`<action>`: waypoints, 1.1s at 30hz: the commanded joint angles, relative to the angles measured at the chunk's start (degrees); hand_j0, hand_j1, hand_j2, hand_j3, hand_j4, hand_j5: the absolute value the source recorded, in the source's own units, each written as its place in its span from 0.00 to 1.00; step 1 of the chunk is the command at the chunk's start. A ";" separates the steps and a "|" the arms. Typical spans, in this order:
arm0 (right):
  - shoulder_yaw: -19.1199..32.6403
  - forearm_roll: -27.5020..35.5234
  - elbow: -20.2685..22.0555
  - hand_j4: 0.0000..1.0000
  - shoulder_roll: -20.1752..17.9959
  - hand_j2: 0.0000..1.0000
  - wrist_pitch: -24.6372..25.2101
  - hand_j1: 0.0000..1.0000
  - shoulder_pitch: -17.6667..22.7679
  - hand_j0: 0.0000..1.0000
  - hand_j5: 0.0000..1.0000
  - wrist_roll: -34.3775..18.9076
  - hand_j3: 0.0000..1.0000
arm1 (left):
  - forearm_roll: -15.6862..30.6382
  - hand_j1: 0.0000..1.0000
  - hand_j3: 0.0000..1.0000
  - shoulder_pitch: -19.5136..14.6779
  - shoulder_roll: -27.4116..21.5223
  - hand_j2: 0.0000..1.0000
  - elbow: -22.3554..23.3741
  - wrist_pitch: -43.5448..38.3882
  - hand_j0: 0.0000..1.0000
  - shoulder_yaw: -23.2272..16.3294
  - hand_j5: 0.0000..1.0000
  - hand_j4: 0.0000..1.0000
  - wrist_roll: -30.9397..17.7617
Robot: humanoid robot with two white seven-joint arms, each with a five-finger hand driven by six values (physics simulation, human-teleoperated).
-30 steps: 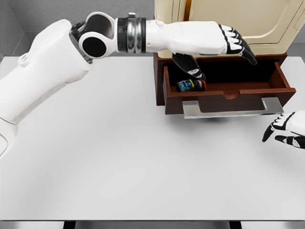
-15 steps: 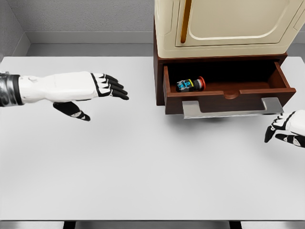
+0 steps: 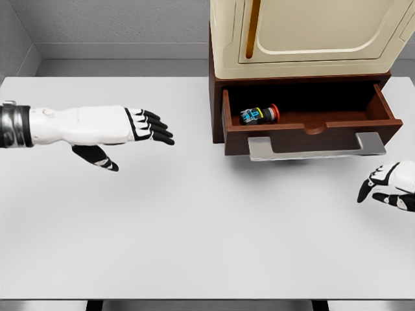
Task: Put the switch into the drawer with left arm, and close the drawer with right arm
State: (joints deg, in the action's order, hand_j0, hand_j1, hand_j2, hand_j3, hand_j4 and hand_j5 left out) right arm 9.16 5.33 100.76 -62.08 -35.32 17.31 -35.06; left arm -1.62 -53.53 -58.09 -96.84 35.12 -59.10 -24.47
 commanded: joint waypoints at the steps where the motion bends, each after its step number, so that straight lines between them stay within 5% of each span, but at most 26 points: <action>1: 0.07 0.82 0.05 0.48 0.03 0.48 0.32 0.48 0.44 0.48 0.48 0.06 0.48 | 0.38 1.00 1.00 0.00 -0.01 1.00 -0.01 -0.12 1.00 0.04 1.00 1.00 -0.05; 5: 6.66 1.35 0.05 0.48 0.21 0.48 0.32 0.48 1.94 0.48 0.48 0.06 0.48 | 0.38 1.00 1.00 0.00 -0.01 1.00 -0.01 -0.12 1.00 0.04 1.00 1.00 -0.14; 10: 7.54 3.55 0.05 0.48 -0.41 0.48 0.32 0.48 1.76 0.48 0.48 0.06 0.48 | 0.38 1.00 1.00 0.00 -0.01 1.00 -0.01 -0.12 1.00 0.04 1.00 1.00 -0.14; 19: 4.73 3.46 0.14 0.47 -3.31 0.47 0.32 0.47 0.44 0.47 0.47 0.06 0.47 | 0.38 1.00 1.00 0.00 -0.01 1.00 0.07 -0.12 1.00 0.04 1.00 1.00 -0.14; 26: -3.27 3.55 0.14 0.47 -4.10 0.47 0.32 0.47 -6.67 0.47 0.47 0.06 0.47 | 0.30 1.00 1.00 0.00 0.08 1.00 0.16 -0.12 1.00 -0.05 1.00 1.00 -0.14; 33: -5.47 3.55 -0.04 0.49 -4.01 0.49 0.32 0.49 -8.43 0.49 0.49 0.06 0.49 | 0.38 1.00 1.00 0.00 0.08 1.00 1.04 -0.12 1.00 -0.05 1.00 1.00 -0.14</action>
State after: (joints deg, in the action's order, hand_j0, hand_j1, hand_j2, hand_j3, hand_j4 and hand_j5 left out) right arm 4.38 8.82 100.79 -66.04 -34.98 8.79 -35.14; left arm -1.63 -53.53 -57.97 -95.93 35.12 -59.20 -24.64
